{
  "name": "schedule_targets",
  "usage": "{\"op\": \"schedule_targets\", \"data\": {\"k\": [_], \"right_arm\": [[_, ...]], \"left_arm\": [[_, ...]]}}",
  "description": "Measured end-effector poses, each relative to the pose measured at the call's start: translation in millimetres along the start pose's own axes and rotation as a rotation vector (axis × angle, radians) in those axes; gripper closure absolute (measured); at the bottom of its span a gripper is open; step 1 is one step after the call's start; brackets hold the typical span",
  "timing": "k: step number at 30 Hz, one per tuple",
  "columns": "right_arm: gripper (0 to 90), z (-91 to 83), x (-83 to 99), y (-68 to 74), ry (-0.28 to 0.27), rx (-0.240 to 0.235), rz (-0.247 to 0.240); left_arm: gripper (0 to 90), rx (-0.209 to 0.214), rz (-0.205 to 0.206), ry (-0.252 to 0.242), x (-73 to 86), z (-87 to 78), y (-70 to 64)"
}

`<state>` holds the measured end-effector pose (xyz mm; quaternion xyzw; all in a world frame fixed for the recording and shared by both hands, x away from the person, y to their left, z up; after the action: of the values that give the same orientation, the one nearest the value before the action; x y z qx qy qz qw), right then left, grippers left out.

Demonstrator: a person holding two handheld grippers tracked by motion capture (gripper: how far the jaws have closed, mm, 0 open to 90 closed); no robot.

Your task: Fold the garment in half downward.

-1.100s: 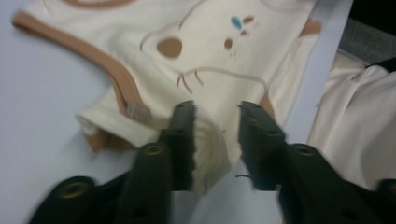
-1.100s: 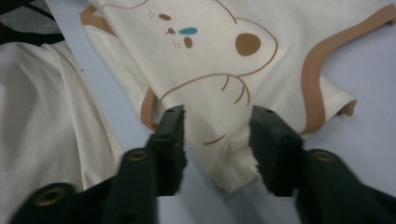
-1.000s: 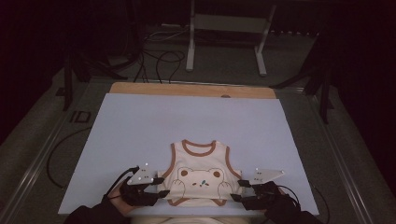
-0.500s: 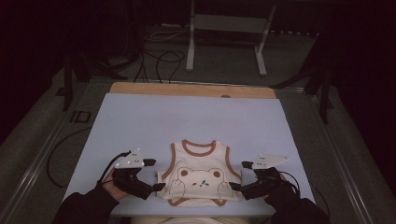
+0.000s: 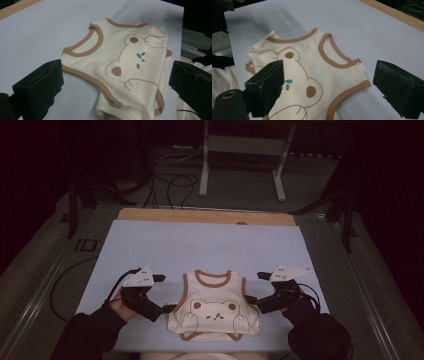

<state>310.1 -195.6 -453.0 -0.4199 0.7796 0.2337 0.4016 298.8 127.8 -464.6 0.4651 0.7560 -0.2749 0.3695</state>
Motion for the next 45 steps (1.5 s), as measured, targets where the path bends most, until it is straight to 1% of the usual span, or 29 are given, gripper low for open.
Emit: {"op": "schedule_targets", "data": {"k": [3, 6, 7, 8, 10, 15, 16, 17, 18, 19, 20, 23, 24, 25, 26, 28, 29, 30, 32, 34, 37, 38, 39, 40, 41, 42, 43, 44, 45], "right_arm": [[10.3, 2.1, -3.9, -2.2, 0.007, -0.001, -0.009], [10.2, 7.9, -11.2, -4.5, 0.008, -0.03, -0.023], [10.2, 7.9, -11.2, -4.5, 0.008, -0.03, -0.023], [10.1, 11.3, -14.5, -5.3, 0.005, -0.051, -0.031], [9.9, 14.5, -18.0, -6.4, 0.001, -0.063, -0.027], [9.8, 22.3, -22.3, -10.4, 0.013, -0.078, -0.034], [9.8, 26.3, -23.9, -12.6, 0.017, -0.077, -0.042], [9.8, 26.3, -23.9, -12.6, 0.017, -0.077, -0.042], [9.8, 30.7, -24.7, -15.5, 0.022, -0.077, -0.046], [9.8, 30.7, -24.7, -15.5, 0.022, -0.077, -0.046], [9.8, 34.9, -25.3, -18.8, 0.023, -0.074, -0.053], [9.8, 38.9, -25.2, -22.4, 0.031, -0.068, -0.056], [9.8, 43.1, -24.8, -25.8, 0.04, -0.08, -0.036], [9.8, 45.4, -24.7, -28.1, 0.039, -0.075, -0.033], [9.8, 47.7, -24.5, -29.8, 0.04, -0.077, -0.029], [9.8, 49.9, -24.4, -31.2, 0.038, -0.081, -0.027], [9.8, 49.9, -24.4, -31.2, 0.038, -0.081, -0.027], [9.8, 54.8, -23.1, -34.2, 0.043, -0.075, -0.027], [9.8, 62.5, -19.2, -37.8, 0.058, -0.083, -0.017], [9.8, 67.1, -15.9, -40.2, 0.063, -0.088, -0.004], [9.8, 72.6, -11.1, -44.1, 0.071, -0.09, 0.011], [9.8, 74.3, -9.2, -46.3, 0.079, -0.082, 0.008], [9.8, 74.3, -9.2, -46.3, 0.079, -0.082, 0.008], [9.8, 77.1, -6.0, -49.7, 0.082, -0.081, 0.018], [9.8, 77.1, -6.0, -49.7, 0.082, -0.081, 0.018], [9.8, 79.8, -2.4, -53.5, 0.094, -0.076, 0.026], [9.8, 79.8, -2.4, -53.5, 0.094, -0.076, 0.026], [9.9, 83.2, 1.2, -56.2, 0.111, -0.065, 0.028], [9.9, 83.2, 1.2, -56.2, 0.111, -0.065, 0.028]], "left_arm": [[0.1, 0.006, 0.001, 0.003, -3.0, 0.3, 2.1], [0.1, 0.0, 0.013, -0.003, -9.7, 0.7, 7.0], [0.1, 0.0, 0.013, -0.003, -9.7, 0.7, 7.0], [0.1, -0.002, 0.023, -0.003, -13.0, 1.3, 9.1], [0.1, 0.004, 0.029, -0.005, -16.4, 2.5, 10.8], [0.1, 0.004, 0.034, -0.001, -21.7, 5.5, 16.0], [0.1, 0.007, 0.048, 0.003, -24.0, 7.5, 18.6], [0.1, 0.007, 0.048, 0.003, -24.0, 7.5, 18.6], [0.1, -0.006, 0.066, 0.014, -25.4, 9.9, 22.4], [0.1, -0.006, 0.066, 0.014, -25.4, 9.9, 22.4], [0.1, -0.005, 0.069, 0.02, -27.0, 12.3, 26.1], [0.1, 0.003, 0.067, 0.022, -28.8, 14.9, 29.6], [0.1, 0.014, 0.062, 0.015, -30.4, 18.3, 33.2], [0.1, 0.014, 0.062, 0.015, -30.4, 18.3, 33.2], [0.1, 0.016, 0.055, 0.013, -30.9, 23.3, 37.1], [0.1, 0.016, 0.055, 0.013, -30.9, 23.3, 37.1], [0.1, 0.025, 0.047, 0.019, -30.1, 29.3, 41.0], [0.1, 0.028, 0.047, 0.021, -29.5, 32.5, 42.6], [0.1, 0.029, 0.059, 0.03, -27.9, 39.2, 45.6], [0.1, 0.02, 0.053, 0.029, -25.4, 47.9, 52.3], [0.1, 0.01, 0.042, 0.031, -23.5, 52.1, 57.6], [0.1, -0.003, 0.038, 0.037, -21.3, 56.2, 62.0], [0.1, -0.003, 0.038, 0.037, -21.3, 56.2, 62.0], [0.1, -0.002, 0.021, 0.042, -19.4, 59.9, 65.7], [0.1, -0.002, 0.021, 0.042, -19.4, 59.9, 65.7], [0.1, -0.008, 0.017, 0.052, -17.6, 64.1, 68.2], [0.1, -0.008, 0.017, 0.052, -17.6, 64.1, 68.2], [0.1, 0.001, 0.006, 0.065, -16.2, 68.3, 70.0], [0.1, 0.001, 0.006, 0.065, -16.2, 68.3, 70.0]]}}
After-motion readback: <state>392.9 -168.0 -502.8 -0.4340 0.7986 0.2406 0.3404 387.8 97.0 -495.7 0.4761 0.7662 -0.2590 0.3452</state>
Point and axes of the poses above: each handheld gripper's, and its own axes: z roughly forward along the jaws, x roughly out of its underside, y roughly to its left, the point moved 6 cm from there along z, roughly forward along the jaws
